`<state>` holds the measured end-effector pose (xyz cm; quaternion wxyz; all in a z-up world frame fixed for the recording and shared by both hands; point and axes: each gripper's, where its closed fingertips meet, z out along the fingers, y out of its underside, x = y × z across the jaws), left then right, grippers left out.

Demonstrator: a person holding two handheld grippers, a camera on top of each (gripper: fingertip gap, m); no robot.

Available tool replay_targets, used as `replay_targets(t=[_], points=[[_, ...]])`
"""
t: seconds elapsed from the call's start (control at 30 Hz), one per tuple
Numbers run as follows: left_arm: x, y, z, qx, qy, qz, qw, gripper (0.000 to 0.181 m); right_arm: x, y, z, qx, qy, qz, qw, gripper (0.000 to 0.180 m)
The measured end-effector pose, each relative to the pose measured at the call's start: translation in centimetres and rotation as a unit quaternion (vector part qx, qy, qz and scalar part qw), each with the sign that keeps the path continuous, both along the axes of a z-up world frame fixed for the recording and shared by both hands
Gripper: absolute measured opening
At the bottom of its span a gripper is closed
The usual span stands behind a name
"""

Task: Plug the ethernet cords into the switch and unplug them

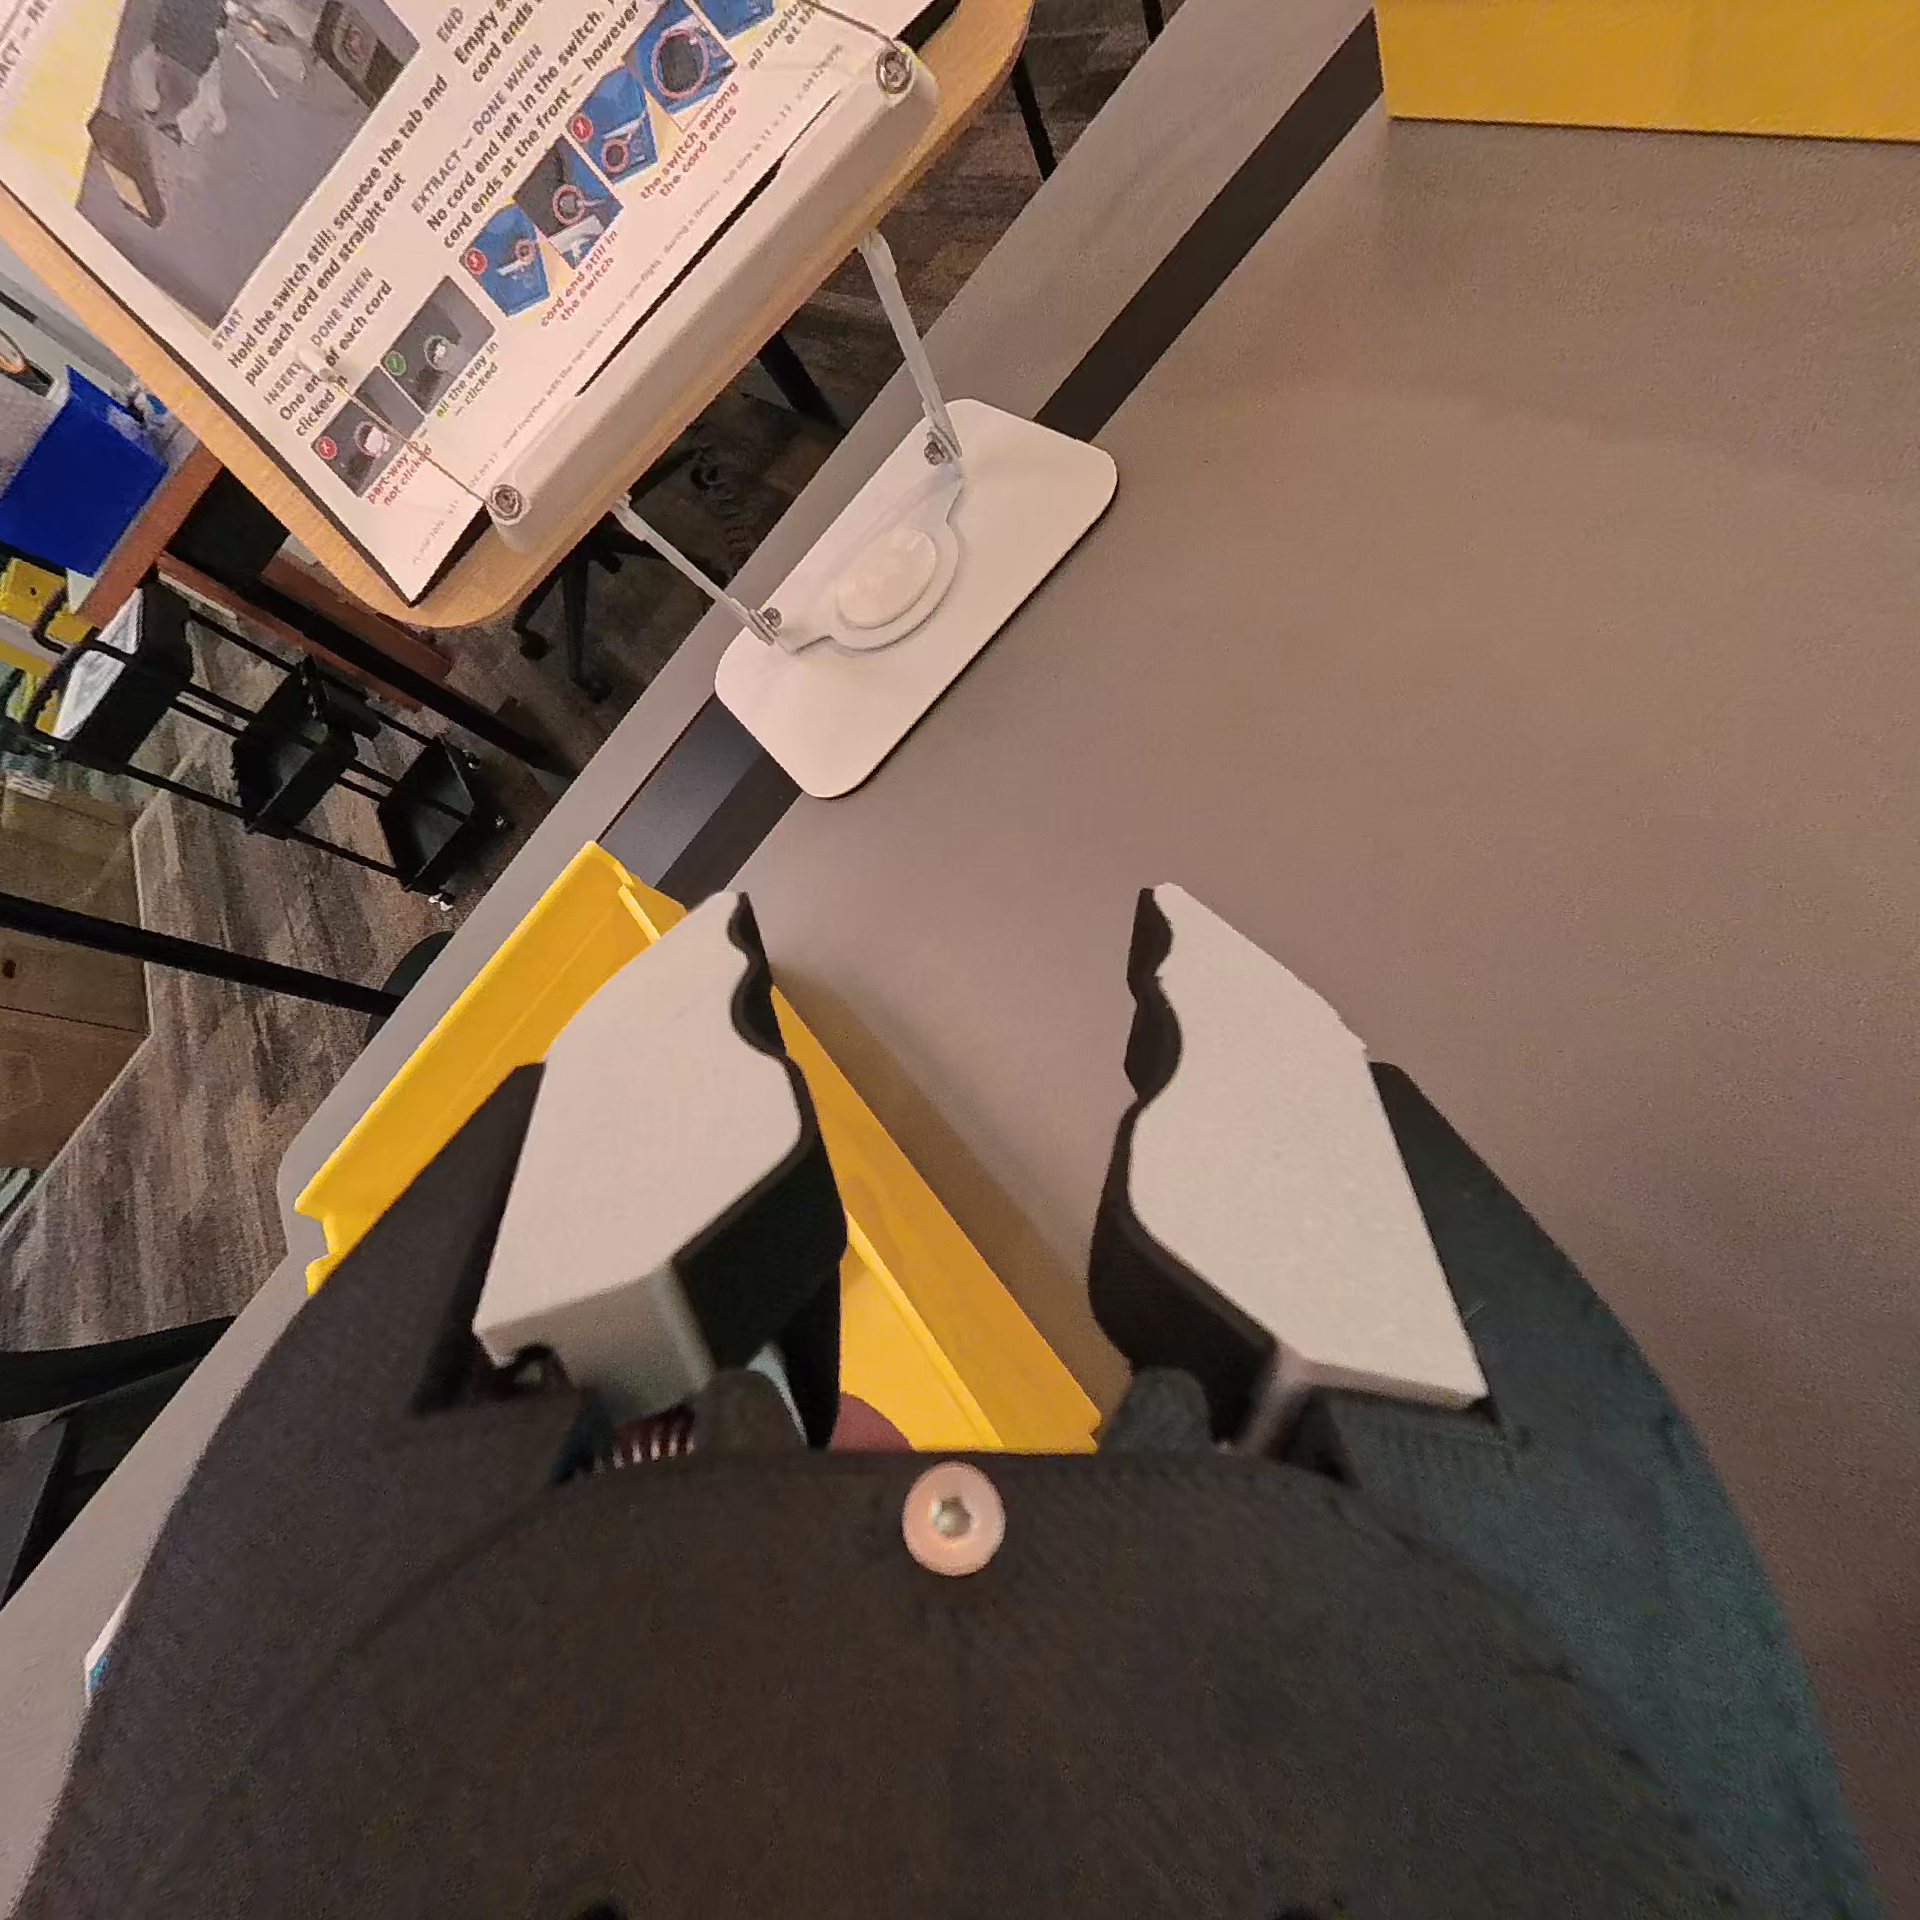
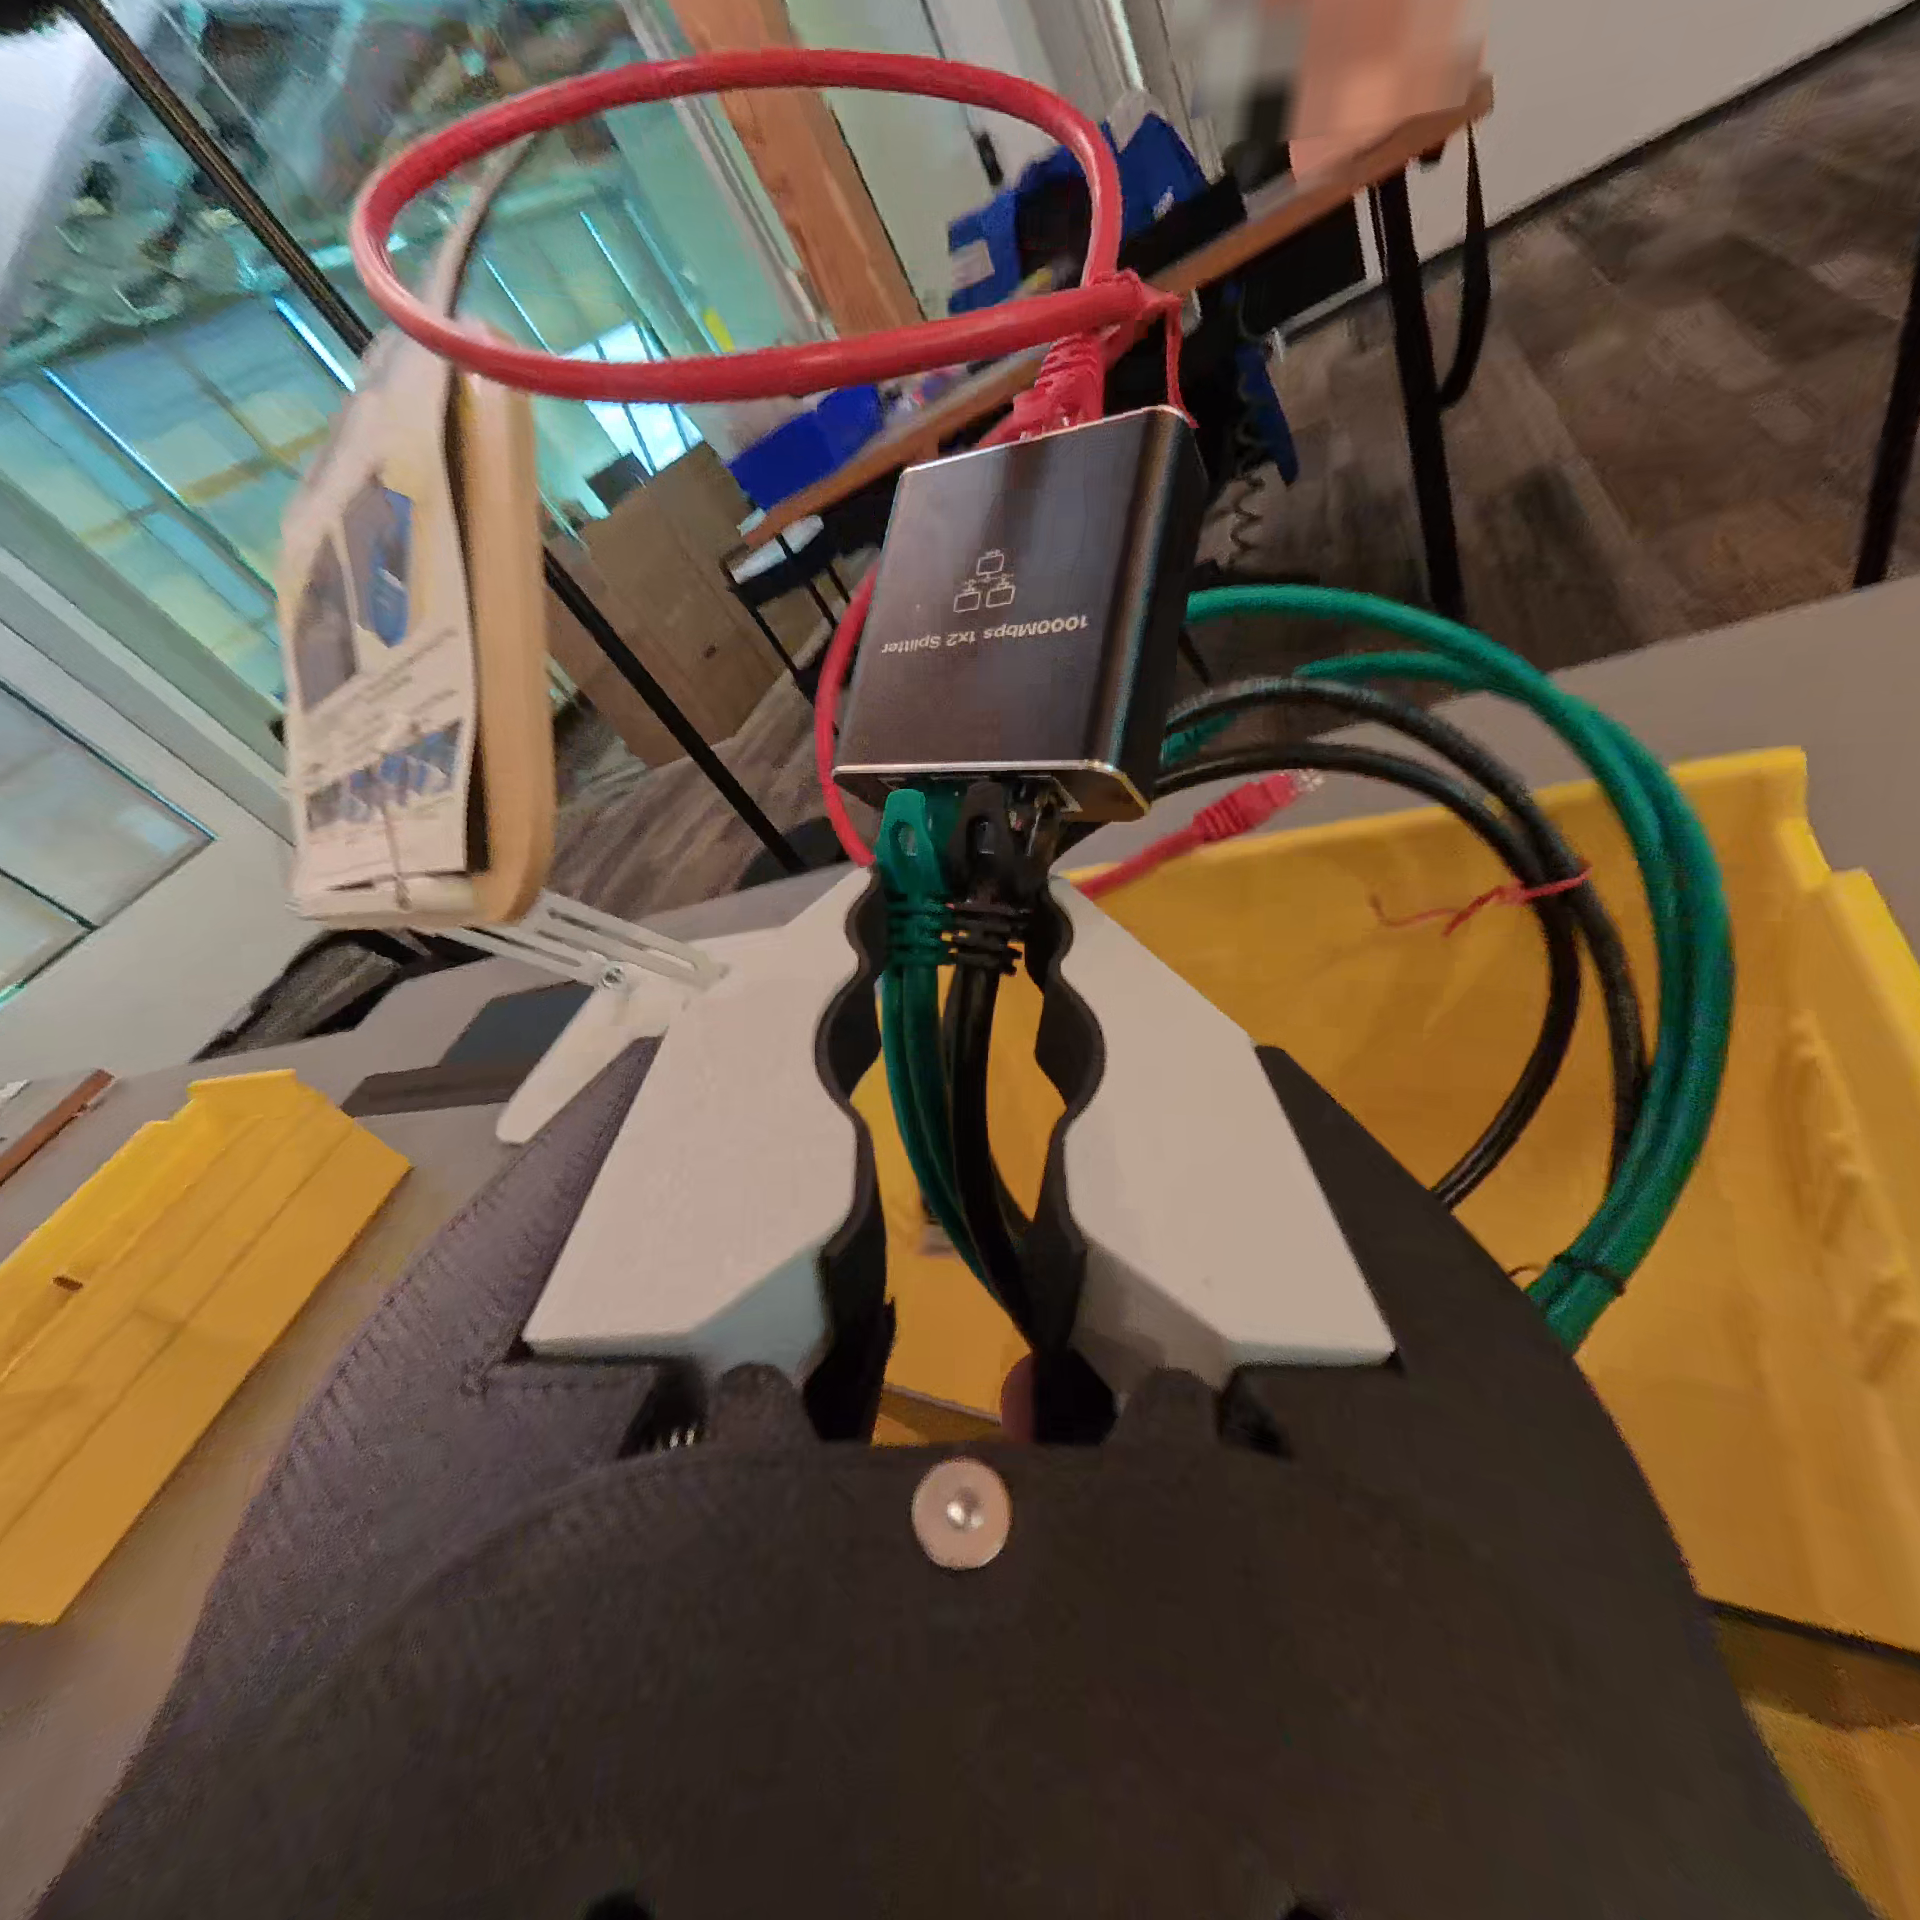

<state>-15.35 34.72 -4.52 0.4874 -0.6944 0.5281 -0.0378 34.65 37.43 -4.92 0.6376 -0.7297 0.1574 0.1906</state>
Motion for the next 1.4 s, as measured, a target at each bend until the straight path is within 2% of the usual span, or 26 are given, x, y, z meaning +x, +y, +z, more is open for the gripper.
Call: replay_targets(t=[0.27, 0.37, 0.4, 0.47, 0.6, 0.77, 0.9, 1.0, 1.07, 1.13, 1.2, 1.27, 1.33, 1.4], points=[[0.1, -0.1, -0.3, -0.004, 0.007, -0.003, 1.0, 0.063, -1.6, -0.1, -6.8, -0.166, -0.082, 0.054, 0.981, 0.024], [0.0, -0.2, -0.3, -0.004, 0.008, -0.003, 1.0, 0.063, -2.0, -0.8, -8.7, -0.25, -0.185, 0.082, 0.947, 0.028], [0.0, -0.2, -0.3, -0.004, 0.008, -0.004, 1.0, 0.063, -2.0, -1.0, -8.9, -0.271, -0.223, 0.087, 0.932, 0.033], [0.0, -0.1, -0.3, -0.006, 0.009, -0.003, 1.0, 0.063, -2.3, -1.6, -9.7, -0.315, -0.266, 0.112, 0.904, 0.055], [-0.6, 0.1, -0.3, -0.003, 0.015, 0.004, 1.0, 0.067, -3.1, -3.6, -10.0, -0.372, -0.306, 0.17, 0.859, 0.074], [-3.6, 1.7, 0.4, -0.001, 0.013, 0.047, 0.999, 0.077, -2.0, -5.2, -5.2, -0.31, -0.333, 0.132, 0.881, 0.075], [-9.4, 4.4, -0.3, -0.005, 0.03, 0.131, 0.991, 0.088, 1.7, -9.3, -3.4, -0.312, -0.39, 0.077, 0.863, 0.075], [-14.8, 6.0, -2.1, -0.032, 0.041, 0.196, 0.979, 0.101, 4.2, -12.9, -4.3, -0.332, -0.389, 0.065, 0.857, 0.086], [-18.5, 7.0, -3.2, -0.044, 0.04, 0.244, 0.968, 0.107, 5.4, -15.0, -5.6, -0.345, -0.385, 0.068, 0.853, 0.082], [-22.6, 7.9, -4.4, -0.054, 0.031, 0.3, 0.952, 0.117, 6.5, -16.8, -7.2, -0.362, -0.387, 0.069, 0.845, 0.088], [-26.2, 8.6, -5.7, -0.06, 0.01, 0.343, 0.937, 0.113, 6.4, -17.9, -8.8, -0.37, -0.368, 0.085, 0.849, 0.099], [-28.5, 9.0, -7.6, -0.087, -0.028, 0.372, 0.924, 0.11, 5.6, -18.4, -9.9, -0.363, -0.33, 0.105, 0.865, 0.098], [-28.7, 8.7, -10.3, -0.155, -0.067, 0.366, 0.915, 0.094, 4.9, -18.5, -11.1, -0.36, -0.293, 0.124, 0.877, 0.095], [-27.9, 8.1, -12.8, -0.21, -0.064, 0.34, 0.914, 0.081, 5.0, -18.1, -11.8, -0.353, -0.276, 0.12, 0.886, 0.091]])
